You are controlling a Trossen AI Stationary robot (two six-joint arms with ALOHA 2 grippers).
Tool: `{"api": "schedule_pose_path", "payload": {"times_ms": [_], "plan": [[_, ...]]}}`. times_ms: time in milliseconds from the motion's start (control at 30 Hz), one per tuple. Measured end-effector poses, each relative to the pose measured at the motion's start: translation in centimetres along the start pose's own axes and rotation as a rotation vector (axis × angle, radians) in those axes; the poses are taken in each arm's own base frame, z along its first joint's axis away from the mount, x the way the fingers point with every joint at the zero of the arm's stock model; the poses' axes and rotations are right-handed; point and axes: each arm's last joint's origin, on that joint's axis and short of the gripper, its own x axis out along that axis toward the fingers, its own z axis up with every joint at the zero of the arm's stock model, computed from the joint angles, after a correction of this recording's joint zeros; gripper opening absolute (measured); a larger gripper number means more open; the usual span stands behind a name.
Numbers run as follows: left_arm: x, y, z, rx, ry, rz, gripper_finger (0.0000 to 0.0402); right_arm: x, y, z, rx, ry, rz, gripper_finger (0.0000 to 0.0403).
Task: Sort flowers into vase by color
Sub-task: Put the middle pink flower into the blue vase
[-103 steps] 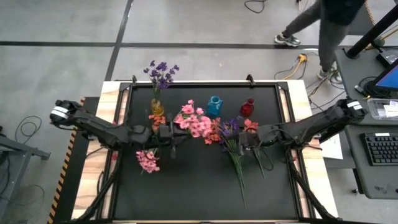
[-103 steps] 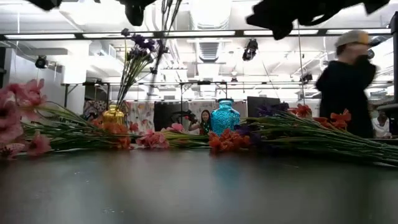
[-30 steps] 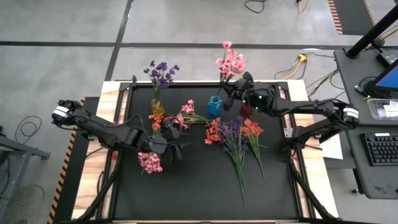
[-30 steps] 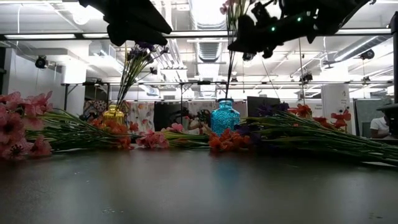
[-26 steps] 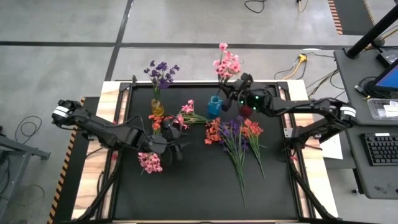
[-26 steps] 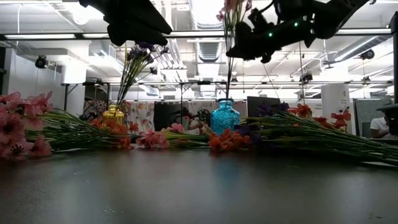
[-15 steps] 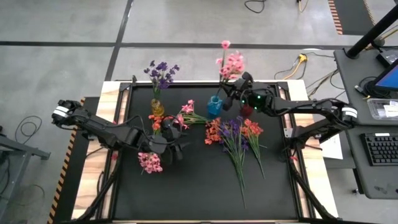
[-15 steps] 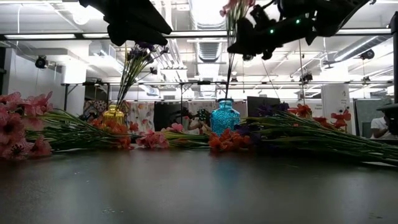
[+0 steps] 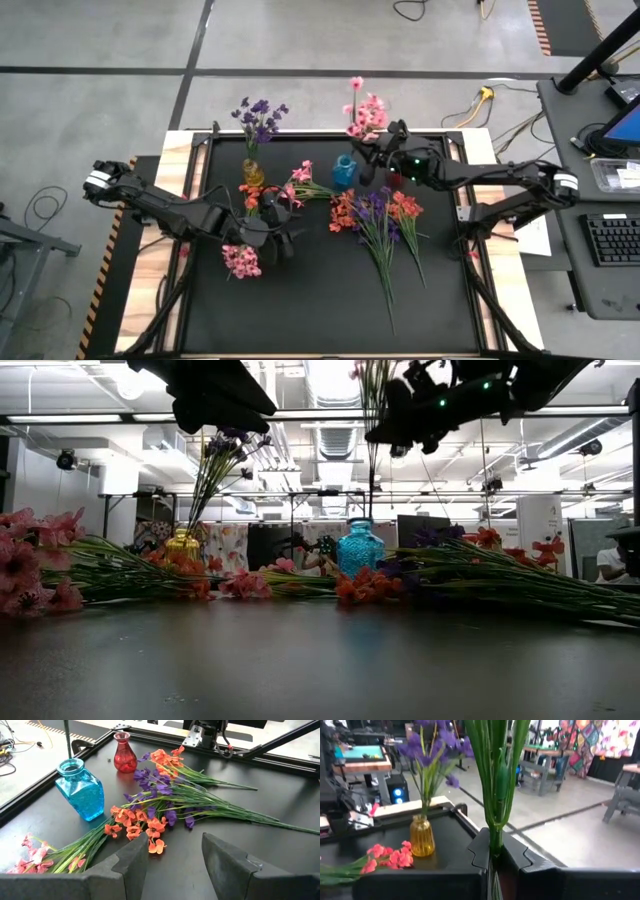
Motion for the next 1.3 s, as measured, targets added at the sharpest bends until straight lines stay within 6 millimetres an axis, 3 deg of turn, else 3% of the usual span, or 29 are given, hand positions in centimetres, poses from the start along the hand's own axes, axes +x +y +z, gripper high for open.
{"api": "schedule_pose_path", "payload": {"times_ms": [233, 600, 967, 1300], "plan": [[0.0, 0.0, 0.0, 0.0, 0.0, 0.0, 0.017, 0.1, -0.1, 0.1, -0.035, -0.01, -0.049, 0.0013], [0.0, 0.0, 0.0, 0.0, 0.0, 0.0, 0.017, -0.8, 1.5, 2.9, -0.035, -0.112, 0.061, 0.0013], [0.0, 0.0, 0.0, 0.0, 0.0, 0.0, 0.017, -1.1, 2.3, 2.0, -0.05, -0.008, 0.025, 0.0013], [0.0, 0.0, 0.0, 0.0, 0.0, 0.0, 0.017, -1.1, 2.2, 2.5, -0.055, -0.054, 0.011, 0.0013]]}}
